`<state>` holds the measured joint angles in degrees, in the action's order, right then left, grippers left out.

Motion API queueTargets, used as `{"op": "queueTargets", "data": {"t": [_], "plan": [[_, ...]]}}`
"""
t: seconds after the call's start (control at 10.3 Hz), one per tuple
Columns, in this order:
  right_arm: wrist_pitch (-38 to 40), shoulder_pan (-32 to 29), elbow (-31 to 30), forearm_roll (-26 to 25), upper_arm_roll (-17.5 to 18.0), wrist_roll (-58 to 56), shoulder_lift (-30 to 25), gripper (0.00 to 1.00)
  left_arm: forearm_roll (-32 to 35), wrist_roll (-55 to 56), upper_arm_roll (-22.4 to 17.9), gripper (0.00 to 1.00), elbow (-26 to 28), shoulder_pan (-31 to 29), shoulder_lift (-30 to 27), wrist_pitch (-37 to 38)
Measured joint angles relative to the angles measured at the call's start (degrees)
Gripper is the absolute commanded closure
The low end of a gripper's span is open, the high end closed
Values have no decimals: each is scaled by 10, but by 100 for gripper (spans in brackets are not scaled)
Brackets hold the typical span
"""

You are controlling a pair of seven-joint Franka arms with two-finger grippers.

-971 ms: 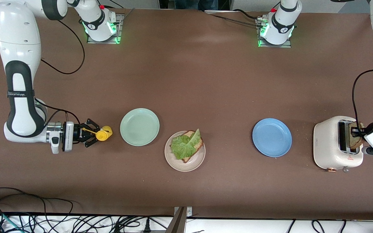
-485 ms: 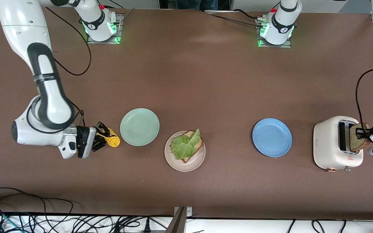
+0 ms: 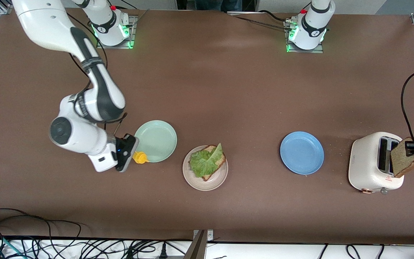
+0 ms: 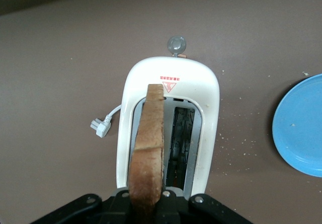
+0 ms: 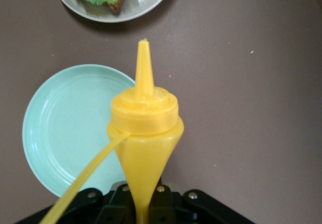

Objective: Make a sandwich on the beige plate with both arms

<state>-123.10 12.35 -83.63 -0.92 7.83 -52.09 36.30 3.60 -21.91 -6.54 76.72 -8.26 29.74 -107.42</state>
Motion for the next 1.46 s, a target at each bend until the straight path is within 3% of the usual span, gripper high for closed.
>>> {"op": "queueTargets", "data": {"t": [0.29,0.68,0.97,1.16,1.46], "plan": [[0,59,16,-182,10,80,-1,100,-1,0,0,100,0,0,0,0],[7,140,27,-418,11,102,2,100,-1,0,1,100,0,0,0,0],[94,175,47,-575,11,164,4,100,-1,0,1,100,0,0,0,0],[141,206,52,-639,11,211,11,100,-1,0,1,100,0,0,0,0],[169,233,54,-648,11,270,26,100,-1,0,0,100,0,0,0,0]]}}
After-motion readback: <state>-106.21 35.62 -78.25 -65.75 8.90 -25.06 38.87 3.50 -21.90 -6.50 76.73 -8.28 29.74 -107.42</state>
